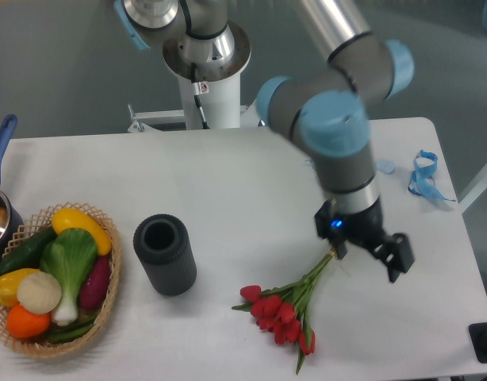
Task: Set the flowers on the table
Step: 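Open the gripper and raise it away from the tulips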
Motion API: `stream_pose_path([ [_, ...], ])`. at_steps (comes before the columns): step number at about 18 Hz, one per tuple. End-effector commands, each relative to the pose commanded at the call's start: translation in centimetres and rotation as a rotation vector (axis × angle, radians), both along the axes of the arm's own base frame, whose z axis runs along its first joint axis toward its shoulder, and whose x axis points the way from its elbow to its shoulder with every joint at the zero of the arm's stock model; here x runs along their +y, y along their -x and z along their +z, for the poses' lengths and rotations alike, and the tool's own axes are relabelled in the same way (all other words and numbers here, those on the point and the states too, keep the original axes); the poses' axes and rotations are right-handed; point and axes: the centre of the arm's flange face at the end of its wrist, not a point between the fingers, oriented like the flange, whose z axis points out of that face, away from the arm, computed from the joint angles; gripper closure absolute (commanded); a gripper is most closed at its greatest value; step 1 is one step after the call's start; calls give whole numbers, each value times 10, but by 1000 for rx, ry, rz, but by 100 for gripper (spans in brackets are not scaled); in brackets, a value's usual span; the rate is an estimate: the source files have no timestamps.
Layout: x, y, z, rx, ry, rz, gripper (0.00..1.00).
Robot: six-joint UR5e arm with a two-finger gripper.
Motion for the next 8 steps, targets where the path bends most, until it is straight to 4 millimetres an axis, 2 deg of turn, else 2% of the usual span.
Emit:
stream_pose_path([
  [2,-34,9,15,-32,13,-82,0],
  [4,-53,13,20,-36,33,-129,0],
  [8,-67,7,25,-51,55,-176,0],
])
